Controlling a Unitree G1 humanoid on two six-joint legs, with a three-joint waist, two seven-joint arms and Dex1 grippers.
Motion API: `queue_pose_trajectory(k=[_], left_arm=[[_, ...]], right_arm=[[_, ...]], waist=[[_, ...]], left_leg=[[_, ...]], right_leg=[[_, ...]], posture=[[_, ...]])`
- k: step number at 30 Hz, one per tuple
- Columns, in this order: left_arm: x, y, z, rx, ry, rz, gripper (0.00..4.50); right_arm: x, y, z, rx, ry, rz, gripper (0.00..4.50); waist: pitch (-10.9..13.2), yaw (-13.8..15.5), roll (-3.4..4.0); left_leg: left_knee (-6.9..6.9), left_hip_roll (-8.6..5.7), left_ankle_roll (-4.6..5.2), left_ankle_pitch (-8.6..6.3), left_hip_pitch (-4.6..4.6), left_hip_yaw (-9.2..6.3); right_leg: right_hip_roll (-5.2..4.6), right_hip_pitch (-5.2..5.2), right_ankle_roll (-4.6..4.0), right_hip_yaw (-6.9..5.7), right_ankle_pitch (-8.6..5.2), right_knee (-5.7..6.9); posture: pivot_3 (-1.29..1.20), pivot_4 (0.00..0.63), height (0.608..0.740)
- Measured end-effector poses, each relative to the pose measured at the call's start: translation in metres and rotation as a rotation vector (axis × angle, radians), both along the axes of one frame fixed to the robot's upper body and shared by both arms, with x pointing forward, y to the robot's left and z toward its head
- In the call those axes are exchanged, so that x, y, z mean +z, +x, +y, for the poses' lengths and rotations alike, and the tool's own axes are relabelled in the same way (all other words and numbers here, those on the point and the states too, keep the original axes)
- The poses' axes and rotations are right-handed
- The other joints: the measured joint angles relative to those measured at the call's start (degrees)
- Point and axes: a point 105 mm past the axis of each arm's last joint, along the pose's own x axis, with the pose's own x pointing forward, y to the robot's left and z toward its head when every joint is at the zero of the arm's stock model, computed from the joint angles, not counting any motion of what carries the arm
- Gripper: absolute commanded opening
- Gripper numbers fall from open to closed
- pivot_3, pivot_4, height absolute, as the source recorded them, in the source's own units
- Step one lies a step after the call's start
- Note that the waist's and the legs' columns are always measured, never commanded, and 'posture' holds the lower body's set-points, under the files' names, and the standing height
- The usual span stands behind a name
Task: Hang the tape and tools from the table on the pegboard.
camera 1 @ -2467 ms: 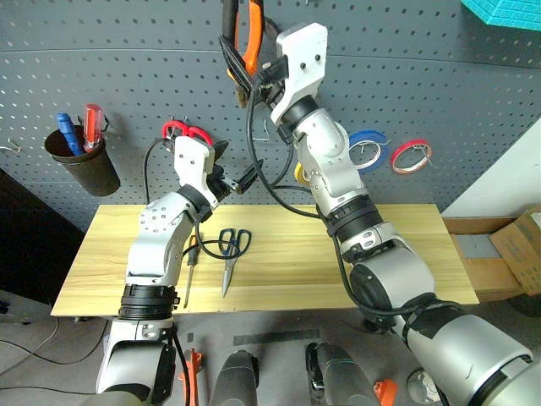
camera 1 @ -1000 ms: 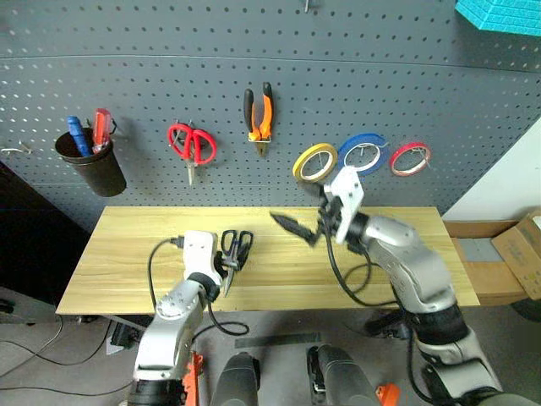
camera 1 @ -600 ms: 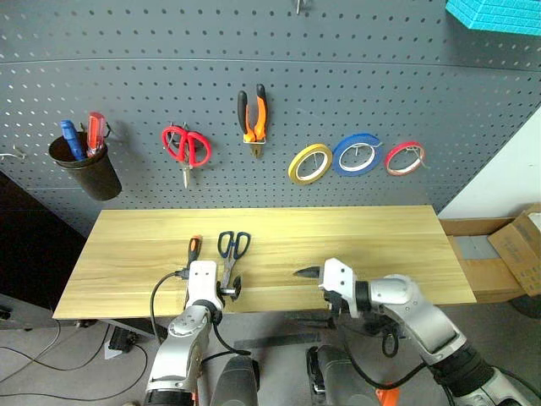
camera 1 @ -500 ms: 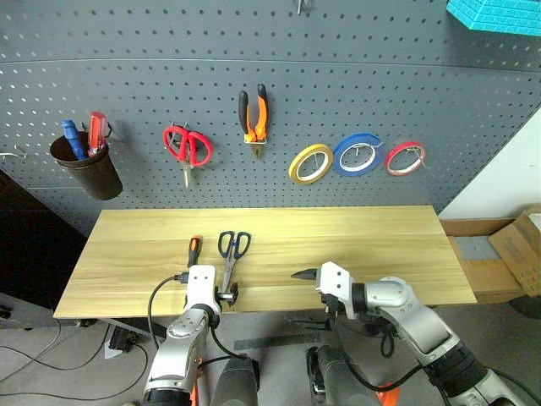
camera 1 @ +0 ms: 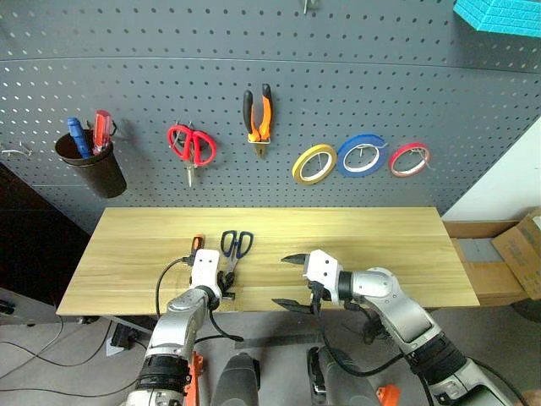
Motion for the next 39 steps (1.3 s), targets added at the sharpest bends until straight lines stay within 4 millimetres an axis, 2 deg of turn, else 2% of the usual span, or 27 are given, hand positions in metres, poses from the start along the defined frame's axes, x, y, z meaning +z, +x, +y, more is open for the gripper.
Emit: queue_pose_trajectory(k=[8,12,15,18,20,23,26,29,33,39], left_arm=[[0.003,0.005,0.004,0.017,0.011,-0.004,0.46],[0.012,-0.012,0.004,0.005,0.011,-0.056,0.46],[0.024,-0.038,0.004,-0.054,0.058,-0.108,0.46],[0.045,-0.068,-0.002,-0.118,0.1,-0.193,0.46],[0.068,-0.076,-0.007,-0.134,0.127,-0.294,0.46],[0.118,-0.069,-0.004,-0.084,0.22,-0.518,0.46],[0.161,-0.059,0.0,-0.032,0.29,-0.701,0.46],[0.181,-0.047,0.002,0.006,0.328,-0.793,0.46],[0.193,-0.027,0.006,0.029,0.332,-0.84,0.46],[0.178,0.003,0.012,0.037,0.268,-0.768,0.46]], right_arm=[[0.0,0.002,-0.002,-0.014,-0.003,-0.005,4.5],[0.003,0.006,-0.009,-0.042,0.005,-0.001,4.5],[0.011,0.01,-0.017,-0.085,0.04,0.013,4.5],[0.037,0.014,-0.022,-0.157,0.157,0.042,4.5],[0.063,0.014,-0.023,-0.186,0.269,0.056,4.5],[0.093,0.012,-0.015,-0.179,0.372,0.04,4.5],[0.112,0.019,-0.016,-0.208,0.437,0.014,4.5],[0.127,0.023,-0.011,-0.22,0.487,-0.008,4.5],[0.131,0.028,-0.004,-0.226,0.5,-0.011,4.5],[0.133,0.033,-0.004,-0.244,0.499,-0.021,4.5]], waist=[[-0.01,-0.04,-0.01],[-0.04,-0.05,-0.02],[-0.32,-0.07,-0.06],[-0.47,-0.04,0.0],[-0.66,0.2,0.0],[-1.58,0.73,-0.02],[-2.77,1.13,0.06],[-3.63,1.36,0.06],[-4.19,1.43,0.07],[-4.43,1.33,0.02]], left_leg=[[-0.02,0.0,-0.01,-0.01,-0.03,0.01],[-0.04,0.04,-0.04,-0.02,-0.05,0.02],[-0.07,0.07,-0.07,-0.04,-0.07,0.02],[-0.06,0.25,-0.09,-0.05,-0.15,0.01],[0.0,0.18,-0.08,-0.04,-0.22,0.0],[0.05,0.02,-0.07,-0.03,-0.23,0.04],[0.04,-0.03,-0.07,-0.03,-0.11,0.17],[0.02,-0.02,-0.07,-0.03,-0.04,0.25],[0.02,0.01,-0.07,-0.03,0.05,0.26],[0.02,0.02,-0.07,-0.03,0.07,0.27]], right_leg=[[-0.02,-0.02,0.0,0.01,0.0,-0.03],[-0.06,-0.05,-0.01,0.02,0.0,-0.02],[-0.31,-0.1,-0.05,0.04,-0.02,-0.02],[-0.45,-0.16,-0.06,0.09,-0.03,-0.01],[-0.42,-0.15,-0.03,0.05,-0.02,-0.05],[-0.24,-0.13,-0.14,-0.08,-0.08,-0.06],[-0.15,-0.04,-0.06,-0.01,-0.04,-0.1],[-0.06,-0.02,0.06,0.07,0.03,-0.11],[0.01,0.03,0.06,0.09,0.04,-0.05],[0.03,0.07,0.05,0.12,0.05,-0.05]], posture=[[0.05,0.169,0.74],[0.05,0.147,0.74],[0.06,0.128,0.74],[0.08,0.107,0.74],[0.09,0.096,0.74],[0.11,0.079,0.74],[0.11,0.07,0.74],[0.1,0.062,0.74],[0.08,0.061,0.74],[0.05,0.06,0.74]])
